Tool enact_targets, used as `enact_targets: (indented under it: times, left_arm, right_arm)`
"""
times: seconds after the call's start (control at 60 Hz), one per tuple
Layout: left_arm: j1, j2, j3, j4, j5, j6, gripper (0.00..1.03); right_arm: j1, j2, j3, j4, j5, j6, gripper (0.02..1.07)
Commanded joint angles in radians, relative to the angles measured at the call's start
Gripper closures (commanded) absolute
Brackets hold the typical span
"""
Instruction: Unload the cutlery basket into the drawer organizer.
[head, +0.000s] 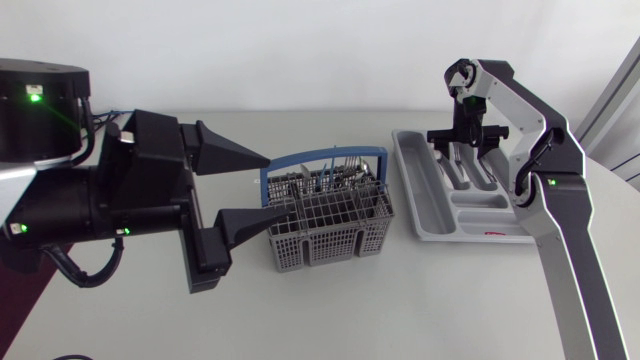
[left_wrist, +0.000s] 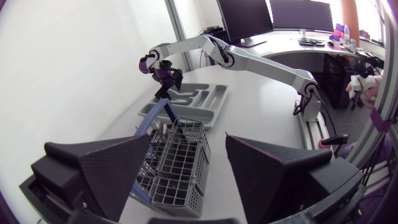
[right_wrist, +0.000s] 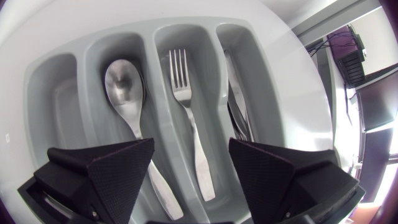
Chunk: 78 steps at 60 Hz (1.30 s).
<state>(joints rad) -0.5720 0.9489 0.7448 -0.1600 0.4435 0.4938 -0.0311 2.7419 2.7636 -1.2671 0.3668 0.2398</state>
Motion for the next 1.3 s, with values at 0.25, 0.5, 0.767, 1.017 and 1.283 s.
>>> enact_targets:
  times: [0.25,0.5,0.767,1.017,1.283]
  left_arm:
    - [-0.008,-0.006,0.011,-0.019,-0.009,0.008,0.05]
    - [-0.029,0.004,0.014,-0.027,-0.037,0.008,0.05]
    - [-0.081,0.027,0.019,-0.041,-0.103,0.008,0.05]
    - [-0.111,0.054,-0.007,-0.039,-0.141,-0.004,0.05]
    - [-0.112,0.077,-0.082,0.027,-0.158,-0.009,0.05]
  right_arm:
    - [0.036,-0.355,-0.323,-0.063,-0.120,0.030,0.07]
    - [0.099,-0.600,-0.662,-0.006,-0.244,0.021,0.07]
    - [0.171,-0.886,-1.035,0.181,-0.318,-0.056,0.07]
    - [0.212,-1.056,-1.326,0.364,-0.384,-0.175,0.07]
    - [0.266,-1.157,-1.513,0.520,-0.471,-0.235,0.07]
